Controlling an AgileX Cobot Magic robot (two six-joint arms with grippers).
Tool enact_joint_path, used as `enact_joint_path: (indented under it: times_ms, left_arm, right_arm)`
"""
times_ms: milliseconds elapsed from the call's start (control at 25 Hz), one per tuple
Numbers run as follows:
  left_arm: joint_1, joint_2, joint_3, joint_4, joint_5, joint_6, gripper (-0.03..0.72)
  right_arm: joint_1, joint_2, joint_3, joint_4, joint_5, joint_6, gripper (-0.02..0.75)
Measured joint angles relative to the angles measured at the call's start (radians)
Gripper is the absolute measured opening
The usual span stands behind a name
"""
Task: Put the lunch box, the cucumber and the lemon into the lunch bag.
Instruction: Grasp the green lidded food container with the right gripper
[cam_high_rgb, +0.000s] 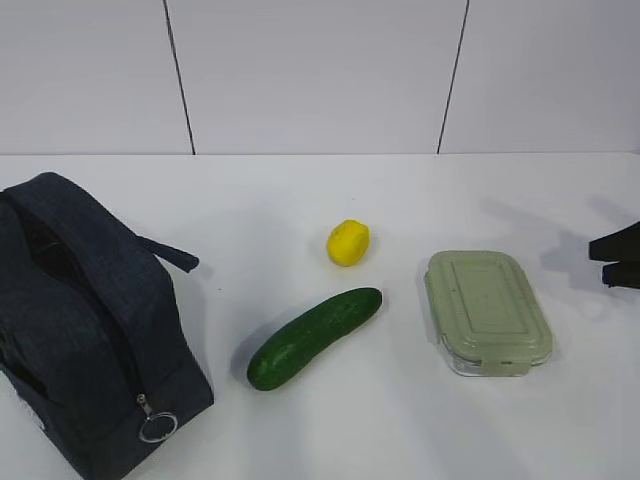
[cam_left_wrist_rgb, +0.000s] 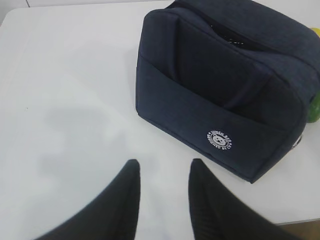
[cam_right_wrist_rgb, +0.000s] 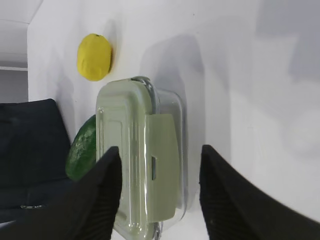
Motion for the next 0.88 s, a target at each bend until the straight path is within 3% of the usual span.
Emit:
enact_joint_path:
  times_ms: [880]
  left_arm:
    - [0.000,0.000,0.000,-0.029,0.000,0.000,0.242]
  right_arm:
    - [0.000,0.016,0.000,0.007,0.000,-0.014,0.389]
